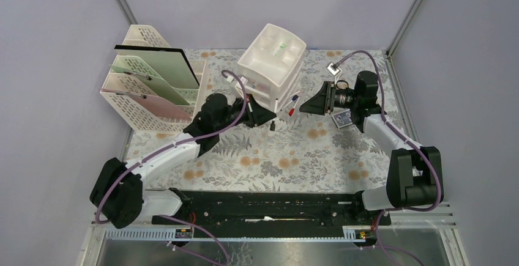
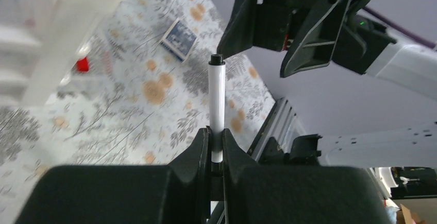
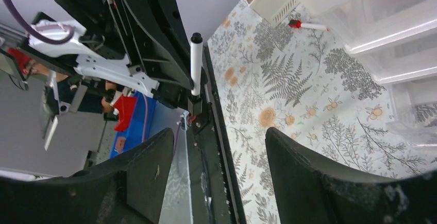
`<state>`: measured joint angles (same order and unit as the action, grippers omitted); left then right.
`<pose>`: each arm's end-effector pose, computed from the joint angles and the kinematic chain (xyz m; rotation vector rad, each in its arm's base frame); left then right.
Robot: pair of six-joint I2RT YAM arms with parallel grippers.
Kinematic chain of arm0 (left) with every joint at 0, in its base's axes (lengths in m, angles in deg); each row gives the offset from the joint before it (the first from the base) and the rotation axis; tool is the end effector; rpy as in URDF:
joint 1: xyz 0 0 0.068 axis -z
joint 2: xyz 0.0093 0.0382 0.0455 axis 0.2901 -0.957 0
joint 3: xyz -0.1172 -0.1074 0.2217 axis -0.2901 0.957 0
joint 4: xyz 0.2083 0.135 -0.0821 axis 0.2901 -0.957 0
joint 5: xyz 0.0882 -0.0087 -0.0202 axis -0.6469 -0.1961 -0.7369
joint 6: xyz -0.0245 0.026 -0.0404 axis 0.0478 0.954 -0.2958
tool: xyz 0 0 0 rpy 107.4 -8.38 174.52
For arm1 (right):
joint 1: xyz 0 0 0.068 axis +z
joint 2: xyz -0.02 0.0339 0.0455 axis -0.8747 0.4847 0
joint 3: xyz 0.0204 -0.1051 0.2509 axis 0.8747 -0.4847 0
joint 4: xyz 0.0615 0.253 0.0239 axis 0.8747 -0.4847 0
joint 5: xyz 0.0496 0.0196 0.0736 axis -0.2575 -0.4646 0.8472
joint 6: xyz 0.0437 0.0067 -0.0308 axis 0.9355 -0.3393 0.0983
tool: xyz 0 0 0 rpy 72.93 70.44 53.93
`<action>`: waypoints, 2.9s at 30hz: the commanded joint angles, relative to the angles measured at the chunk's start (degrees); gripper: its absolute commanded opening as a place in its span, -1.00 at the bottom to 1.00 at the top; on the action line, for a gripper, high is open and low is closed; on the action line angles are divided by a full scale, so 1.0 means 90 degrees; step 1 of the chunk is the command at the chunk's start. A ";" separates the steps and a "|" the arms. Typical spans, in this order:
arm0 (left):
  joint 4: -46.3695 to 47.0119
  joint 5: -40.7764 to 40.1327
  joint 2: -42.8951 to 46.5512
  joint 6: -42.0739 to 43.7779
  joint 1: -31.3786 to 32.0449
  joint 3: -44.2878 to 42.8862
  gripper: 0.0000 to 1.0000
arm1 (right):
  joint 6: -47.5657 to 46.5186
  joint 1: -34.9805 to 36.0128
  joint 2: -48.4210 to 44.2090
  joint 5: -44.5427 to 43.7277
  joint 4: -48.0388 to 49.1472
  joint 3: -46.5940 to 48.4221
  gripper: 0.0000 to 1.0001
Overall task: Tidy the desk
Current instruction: Place the stationery in the drawer.
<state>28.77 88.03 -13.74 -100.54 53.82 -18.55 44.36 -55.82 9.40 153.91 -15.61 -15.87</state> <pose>0.2175 -0.1819 0.2845 0.2712 1.8983 -1.3285 0.2954 0.0613 0.2761 -0.6396 1.7586 1.5551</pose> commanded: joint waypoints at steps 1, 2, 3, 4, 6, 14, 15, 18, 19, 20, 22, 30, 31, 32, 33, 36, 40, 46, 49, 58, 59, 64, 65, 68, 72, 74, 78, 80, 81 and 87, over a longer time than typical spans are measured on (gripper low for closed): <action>0.1017 -0.0086 -0.0371 -0.0401 0.0225 -0.0676 -1.00 | 0.1563 -0.0030 -0.0220 -0.0239 0.1257 0.0282 0.43; 0.1105 -0.0146 -0.0458 -0.0465 0.0281 -0.0747 -1.00 | 0.1695 -0.0030 -0.0216 -0.0265 0.1357 0.0294 0.43; 0.1212 -0.0179 -0.0546 -0.0524 0.0333 -0.0804 -1.00 | 0.1825 -0.0030 -0.0215 -0.0317 0.1425 0.0304 0.42; 0.1259 -0.0263 -0.0626 -0.0568 0.0396 -0.0866 -1.00 | 0.1919 -0.0032 -0.0213 -0.0376 0.1429 0.0321 0.41; 0.1338 -0.0392 -0.0780 -0.0629 0.0500 -0.0964 -1.00 | 0.2141 -0.0021 -0.0193 -0.0495 0.1480 0.0353 0.39; 0.1433 -0.0387 -0.1211 -0.0858 0.0630 -0.1208 -1.00 | 0.2430 0.0174 0.0126 -0.0688 0.1523 0.0663 0.30; 0.1427 -0.0371 -0.1243 -0.0871 0.0649 -0.1237 -1.00 | 0.2421 0.0239 0.0175 -0.0680 0.1530 0.0695 0.29; 0.1411 -0.0379 -0.1285 -0.0882 0.0665 -0.1276 -1.00 | 0.2384 0.0408 0.0269 -0.0638 0.1562 0.0789 0.26; 0.1406 -0.0387 -0.1285 -0.0882 0.0669 -0.1269 -1.00 | 0.2376 0.0442 0.0294 -0.0638 0.1563 0.0806 0.25; 0.1413 -0.0398 -0.1278 -0.0891 0.0670 -0.1260 -1.00 | 0.2364 0.0466 0.0315 -0.0643 0.1563 0.0815 0.23; 0.1422 -0.0392 -0.1272 -0.0909 0.0675 -0.1259 -1.00 | 0.2315 0.0505 0.0339 -0.0657 0.1537 0.0813 0.22; 0.1448 -0.0410 -0.1330 -0.1011 0.0696 -0.1307 -1.00 | 0.2039 0.0682 0.0362 -0.0563 0.1335 0.0892 -0.09; 0.1429 -0.0399 -0.1341 -0.1021 0.0690 -0.1333 -1.00 | 0.1972 0.0712 0.0362 -0.0533 0.1294 0.0891 -0.12; 0.1399 -0.0391 -0.1365 -0.1028 0.0691 -0.1367 -1.00 | 0.1946 0.0734 0.0362 -0.0502 0.1292 0.0883 -0.17; 0.1363 -0.0374 -0.1385 -0.1020 0.0693 -0.1401 -1.00 | 0.1926 0.0764 0.0370 -0.0487 0.1288 0.0883 -0.23; 0.1326 -0.0351 -0.1412 -0.1043 0.0691 -0.1433 -1.00 | 0.1870 0.0807 0.0389 -0.0441 0.1262 0.0921 -0.64; 0.1215 -0.0353 -0.1373 -0.1053 0.0692 -0.1440 -0.70 | 0.1601 0.0810 0.0415 -0.0351 0.0989 0.1064 -1.00; 0.0444 -0.0446 -0.0996 -0.0655 0.0646 -0.1494 0.06 | 0.1193 0.0777 0.0410 0.0097 0.0814 0.1152 -1.00; 0.0015 -0.0555 -0.0660 -0.0347 0.0522 -0.1433 0.26 | 0.1080 0.0694 0.0429 0.0242 0.0819 0.1174 -1.00; -0.1121 -0.1208 0.0646 0.0548 -0.0137 -0.0857 0.82 | 0.0217 0.0028 0.0397 0.0007 -0.0126 0.1193 -1.00; -0.1174 -0.1242 0.0753 0.0620 -0.0205 -0.0746 0.87 | -0.0033 -0.0063 0.0384 -0.0151 -0.0472 0.1207 -1.00; -0.1142 -0.1638 0.1255 0.0675 -0.0447 -0.0060 0.97 | -0.0837 -0.0315 0.0423 -0.0947 -0.1485 0.1333 -1.00; -0.1224 -0.1840 0.1313 0.0645 -0.0468 0.0032 0.97 | -0.0911 -0.0317 0.0462 -0.1109 -0.1583 0.1374 -1.00; -0.1318 -0.2214 0.1455 0.0696 -0.0548 0.0301 0.97 | -0.1150 -0.0317 0.0623 -0.1552 -0.1950 0.1546 -1.00; -0.1394 -0.2429 0.1620 0.0777 -0.0595 0.0515 0.97 | -0.1179 -0.0321 0.0860 -0.1988 -0.2140 0.1735 -1.00; -0.1467 -0.2513 0.1710 0.0843 -0.0614 0.0570 0.97 | -0.1093 -0.0322 0.0959 -0.2108 -0.2130 0.1790 -0.98; -0.1729 -0.2642 0.1744 0.1004 -0.0629 0.0608 0.98 | -0.0763 -0.0323 0.1136 -0.2343 -0.2064 0.1839 -0.96; -0.1832 -0.2639 0.1716 0.1067 -0.0655 0.0603 0.97 | -0.0429 -0.0318 0.1279 -0.2457 -0.1875 0.1829 -0.95; -0.1880 -0.2643 0.1706 0.1085 -0.0650 0.0592 0.97 | -0.0278 -0.0319 0.1338 -0.2542 -0.1788 0.1829 -0.95; -0.2049 -0.2646 0.1619 0.1114 -0.0680 0.0589 0.97 | 0.0619 -0.0282 0.1841 -0.3201 -0.1613 0.1993 -0.90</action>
<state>10.36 65.30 0.79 -91.95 48.18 -13.35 43.51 -58.70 23.55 130.21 -32.79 -1.31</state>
